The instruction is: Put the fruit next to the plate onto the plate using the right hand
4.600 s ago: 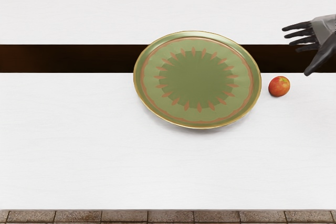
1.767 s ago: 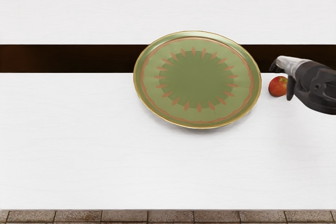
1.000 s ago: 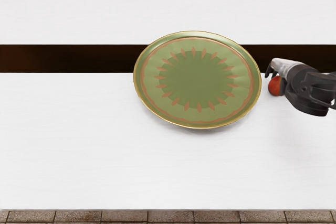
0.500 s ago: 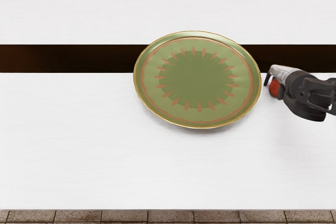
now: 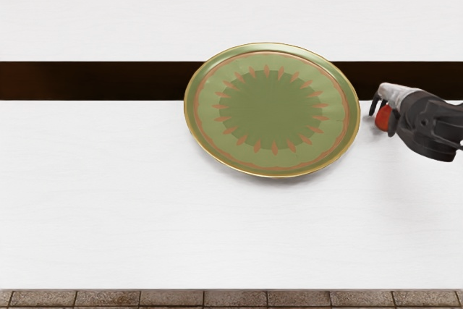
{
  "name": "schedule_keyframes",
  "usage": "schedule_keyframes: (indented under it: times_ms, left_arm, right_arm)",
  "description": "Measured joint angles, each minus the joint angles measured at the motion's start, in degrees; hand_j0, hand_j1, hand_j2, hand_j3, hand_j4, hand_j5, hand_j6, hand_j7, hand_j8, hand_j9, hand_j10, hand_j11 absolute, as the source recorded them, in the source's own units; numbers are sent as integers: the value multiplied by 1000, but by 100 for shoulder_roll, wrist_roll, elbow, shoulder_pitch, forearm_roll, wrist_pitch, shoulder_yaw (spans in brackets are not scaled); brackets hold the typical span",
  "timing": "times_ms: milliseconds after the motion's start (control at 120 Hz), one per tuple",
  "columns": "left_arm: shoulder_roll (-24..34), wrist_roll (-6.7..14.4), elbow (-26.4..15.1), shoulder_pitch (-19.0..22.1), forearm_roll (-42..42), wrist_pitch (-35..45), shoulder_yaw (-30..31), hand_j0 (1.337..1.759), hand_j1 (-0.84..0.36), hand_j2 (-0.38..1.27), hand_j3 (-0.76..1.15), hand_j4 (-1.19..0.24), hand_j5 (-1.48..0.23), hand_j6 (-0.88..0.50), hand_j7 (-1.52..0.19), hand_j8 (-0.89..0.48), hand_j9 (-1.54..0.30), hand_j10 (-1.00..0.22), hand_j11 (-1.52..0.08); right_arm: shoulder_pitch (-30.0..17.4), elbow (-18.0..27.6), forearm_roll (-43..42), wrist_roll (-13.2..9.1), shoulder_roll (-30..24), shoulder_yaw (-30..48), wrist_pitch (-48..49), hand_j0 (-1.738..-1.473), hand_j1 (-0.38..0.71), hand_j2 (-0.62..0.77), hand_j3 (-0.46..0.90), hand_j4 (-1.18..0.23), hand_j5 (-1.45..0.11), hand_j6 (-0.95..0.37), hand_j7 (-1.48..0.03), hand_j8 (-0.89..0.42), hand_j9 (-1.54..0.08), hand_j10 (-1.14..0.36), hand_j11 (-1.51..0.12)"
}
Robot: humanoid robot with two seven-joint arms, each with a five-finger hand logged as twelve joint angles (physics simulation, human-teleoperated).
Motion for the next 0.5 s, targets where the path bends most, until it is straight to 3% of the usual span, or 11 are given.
schedule_keyframes:
  times_ms: [150, 500]
  left_arm:
    - [0, 0, 0, 0, 0, 0, 0, 1658, 349, 0, 0, -1, 0, -1, 0, -1, 0, 0, 0]
    - [0, 0, 0, 0, 0, 0, 0, 1658, 349, 0, 0, -1, 0, -1, 0, -1, 0, 0, 0]
  right_arm:
    - [123, 8, 17, 1, -130, 5, 14, -1652, 208, 49, 0, -609, -821, -471, -805, -360, -830, -573, -828]
    - [901, 45, 93, -1, -331, 7, 199, -1655, 236, 82, 0, -604, -841, -447, -811, -335, -830, -547, -833]
